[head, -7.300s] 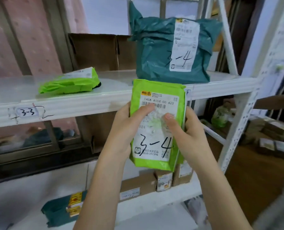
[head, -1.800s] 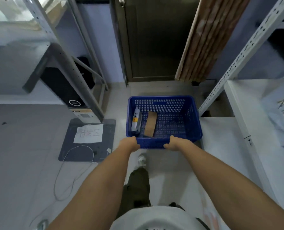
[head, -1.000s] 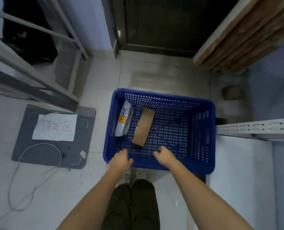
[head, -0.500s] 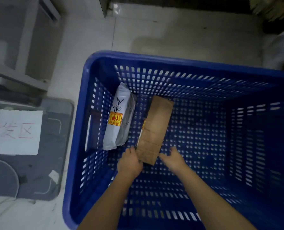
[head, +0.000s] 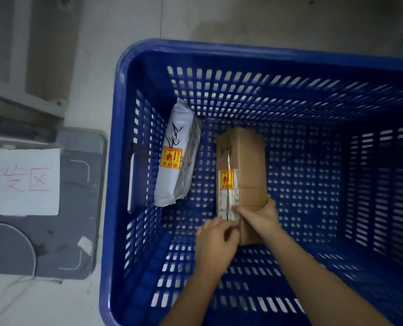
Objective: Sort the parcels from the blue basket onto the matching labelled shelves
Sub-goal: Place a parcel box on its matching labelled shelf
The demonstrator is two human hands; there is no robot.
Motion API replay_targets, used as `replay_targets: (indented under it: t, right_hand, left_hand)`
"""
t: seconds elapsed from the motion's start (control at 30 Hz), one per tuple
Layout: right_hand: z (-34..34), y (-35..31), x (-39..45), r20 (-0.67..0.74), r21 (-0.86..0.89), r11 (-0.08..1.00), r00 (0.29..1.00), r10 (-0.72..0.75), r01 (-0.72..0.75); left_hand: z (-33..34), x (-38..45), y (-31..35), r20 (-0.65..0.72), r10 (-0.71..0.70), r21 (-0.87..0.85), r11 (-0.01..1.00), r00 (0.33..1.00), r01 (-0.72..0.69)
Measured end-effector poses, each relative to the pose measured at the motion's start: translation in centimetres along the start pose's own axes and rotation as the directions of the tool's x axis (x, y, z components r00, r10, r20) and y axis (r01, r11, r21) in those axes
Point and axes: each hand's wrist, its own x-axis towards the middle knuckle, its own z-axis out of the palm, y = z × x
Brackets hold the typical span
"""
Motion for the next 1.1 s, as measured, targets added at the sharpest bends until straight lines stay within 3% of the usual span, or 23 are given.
replay_targets:
  t: [0.07, 0.1, 0.17, 0.27, 0.33, 0.57, 0.8, 1.1]
  right_hand:
    - [-1.8, 0.2, -1.4, 0.079, 0.065, 0.997, 0.996, -0.037, 0.032]
    - [-2.7, 0.1, -2.3, 0.165, 0.122, 0.992, 0.985, -0.045, 0.025]
    - [-4.3, -0.1, -3.7, 0.317, 0.228, 0.974, 0.945, -0.076, 0.002]
    - [-6.1, -0.6, -5.4, 0.435, 0.352, 0.936, 0.887, -0.152, -0.012]
    - [-6.8, -0.9, -6.9, 0.489, 0.389, 0.921, 0.850, -0.194, -0.014]
    - [-9.6, -1.8, -14.0, 0.498, 0.412, 0.909, 0.819, -0.284, 0.064]
    - [-12.7, -1.2, -20.5, 0.362, 0.411, 0.898, 0.877, -0.317, 0.156]
    - [-16.7, 0.0, -30.8, 0.340, 0.455, 0.877, 0.880, -0.333, 0.157]
  left_hand:
    - [-1.8, 0.6, 0.5, -0.193, -0.259, -0.281, 0.939, 0.946, 0.200]
    - [-3.0, 1.0, 0.9, -0.206, -0.368, -0.392, 0.880, 0.907, 0.268]
    - [-5.2, 1.4, 1.7, -0.059, -0.422, -0.496, 0.799, 0.905, 0.341]
    - [-8.5, 1.3, 4.2, 0.301, -0.313, -0.526, 0.734, 0.901, 0.430]
    - [-10.0, 0.6, 5.7, 0.403, -0.218, -0.524, 0.741, 0.889, 0.419]
    - [-13.7, -4.2, 9.6, 0.393, -0.128, -0.561, 0.751, 0.910, 0.348]
    - [-15.6, -11.1, 12.8, 0.412, -0.131, -0.525, 0.775, 0.902, 0.352]
    - [-19.2, -21.0, 18.4, 0.397, -0.129, -0.482, 0.813, 0.909, 0.326]
